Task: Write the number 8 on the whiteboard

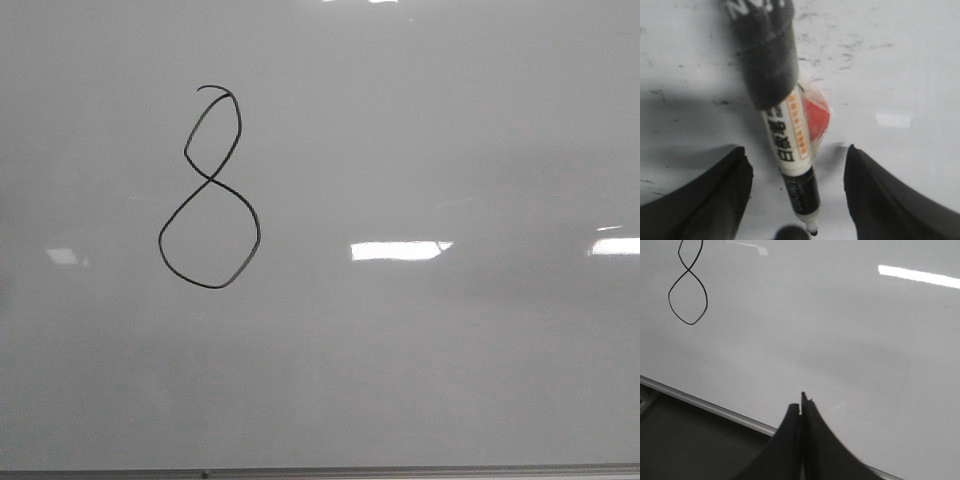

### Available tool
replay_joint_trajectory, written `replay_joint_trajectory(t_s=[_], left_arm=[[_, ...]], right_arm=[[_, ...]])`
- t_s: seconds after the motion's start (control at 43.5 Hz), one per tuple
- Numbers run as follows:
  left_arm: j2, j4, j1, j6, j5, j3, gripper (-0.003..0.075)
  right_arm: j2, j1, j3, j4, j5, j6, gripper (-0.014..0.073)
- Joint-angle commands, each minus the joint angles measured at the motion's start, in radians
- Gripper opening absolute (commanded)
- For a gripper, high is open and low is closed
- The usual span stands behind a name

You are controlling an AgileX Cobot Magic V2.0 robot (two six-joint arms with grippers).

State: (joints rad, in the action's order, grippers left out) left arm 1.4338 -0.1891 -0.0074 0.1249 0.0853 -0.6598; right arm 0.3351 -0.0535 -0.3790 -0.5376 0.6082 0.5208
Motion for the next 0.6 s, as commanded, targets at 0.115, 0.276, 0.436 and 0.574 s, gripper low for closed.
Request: replay_joint_trajectory(t_s=[0.115, 0.276, 0.436, 0.574], left_arm=[[-0.135, 0.000, 0.002, -0.009, 0.003, -0.026, 0.0432], [-0.294, 0.000, 0.002, -0.009, 0.053, 0.012, 0.0412], [-0.520, 0.000, 0.000, -0.009, 0.067, 0.098, 0.0279], [-0.723, 0.002, 0.000, 0.014, 0.087, 0.165, 0.0128]], right_arm=[[0.006, 0.007, -0.022, -0.017, -0.074, -0.001, -0.0067], [0.006, 0.007, -0.022, -0.017, -0.075, -0.001, -0.0067], [0.006, 0.007, -0.022, -0.017, -0.074, -0.001, -0.0067], [0.006, 0.007, -0.022, -0.017, -0.074, -0.001, -0.0067]])
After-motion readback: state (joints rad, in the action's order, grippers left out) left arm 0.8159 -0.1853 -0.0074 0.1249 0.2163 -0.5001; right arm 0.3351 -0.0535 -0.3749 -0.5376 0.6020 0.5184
